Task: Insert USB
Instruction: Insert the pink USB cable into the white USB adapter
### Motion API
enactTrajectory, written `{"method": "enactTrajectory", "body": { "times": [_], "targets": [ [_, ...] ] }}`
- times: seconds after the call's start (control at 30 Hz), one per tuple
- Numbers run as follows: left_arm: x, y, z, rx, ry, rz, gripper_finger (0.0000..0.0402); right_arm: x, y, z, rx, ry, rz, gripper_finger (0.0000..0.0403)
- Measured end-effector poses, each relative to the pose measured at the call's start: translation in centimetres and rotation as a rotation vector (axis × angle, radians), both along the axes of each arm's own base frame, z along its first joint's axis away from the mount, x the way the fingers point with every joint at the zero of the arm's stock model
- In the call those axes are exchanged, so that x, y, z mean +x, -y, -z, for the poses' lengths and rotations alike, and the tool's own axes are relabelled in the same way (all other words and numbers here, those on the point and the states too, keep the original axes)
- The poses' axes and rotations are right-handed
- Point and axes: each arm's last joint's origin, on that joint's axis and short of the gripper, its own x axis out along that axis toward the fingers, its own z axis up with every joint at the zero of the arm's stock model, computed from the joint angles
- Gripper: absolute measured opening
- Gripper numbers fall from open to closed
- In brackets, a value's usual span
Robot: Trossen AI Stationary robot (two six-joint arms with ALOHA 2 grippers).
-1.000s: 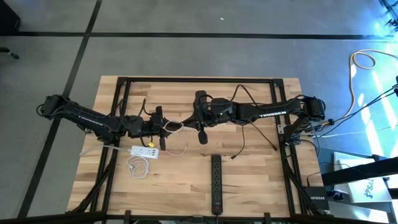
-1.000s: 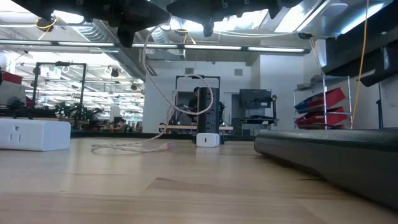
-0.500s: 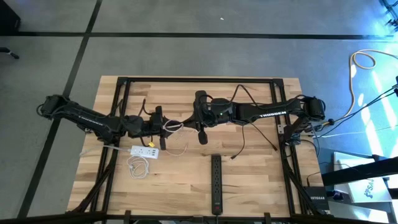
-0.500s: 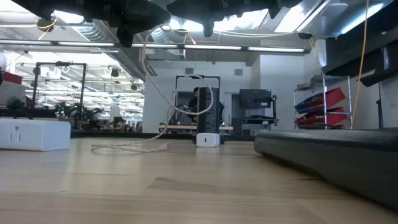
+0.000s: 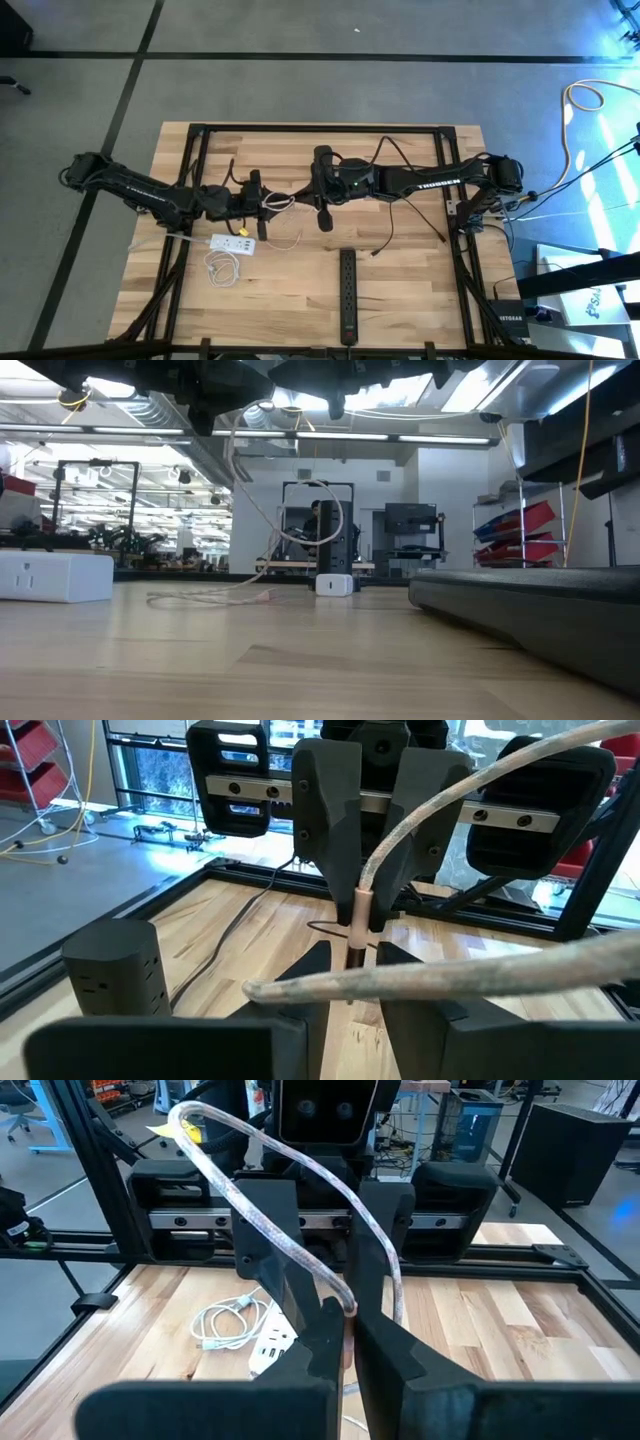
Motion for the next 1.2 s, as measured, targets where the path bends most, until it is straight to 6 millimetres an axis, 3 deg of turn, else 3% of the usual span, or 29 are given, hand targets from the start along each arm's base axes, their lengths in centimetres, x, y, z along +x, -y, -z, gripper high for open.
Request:
{"method": "enactTrajectory", "body": {
  "times": [1.2],
  "targets": [
    [1.3,-0.1,1.0,0.031,0.000,-0.026,0.0070,-0.2,0.8,0.6,-0.022,-0.057,0.038,0.0001]
  ]
}}
